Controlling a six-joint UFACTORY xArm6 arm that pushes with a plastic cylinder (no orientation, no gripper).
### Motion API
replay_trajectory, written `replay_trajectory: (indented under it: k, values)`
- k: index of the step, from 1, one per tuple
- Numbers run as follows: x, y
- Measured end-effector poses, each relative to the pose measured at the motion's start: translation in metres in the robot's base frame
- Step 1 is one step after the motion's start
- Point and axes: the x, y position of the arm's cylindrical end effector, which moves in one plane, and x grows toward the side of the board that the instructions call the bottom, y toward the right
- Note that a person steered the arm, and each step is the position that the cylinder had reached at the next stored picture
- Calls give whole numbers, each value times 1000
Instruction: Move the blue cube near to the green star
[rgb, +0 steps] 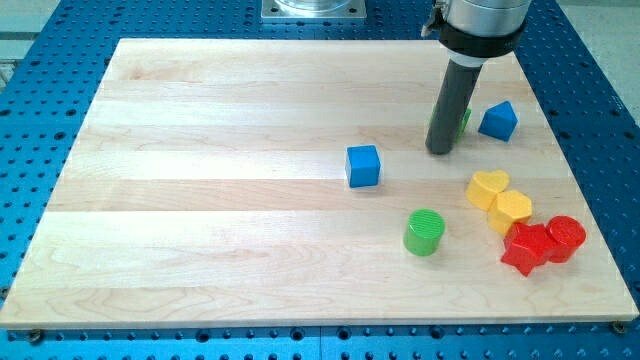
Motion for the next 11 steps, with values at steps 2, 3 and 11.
replay_trajectory:
  k: [2,3,11]
  values:
    - [43,-15]
    - [77,-50]
    - [3,-87]
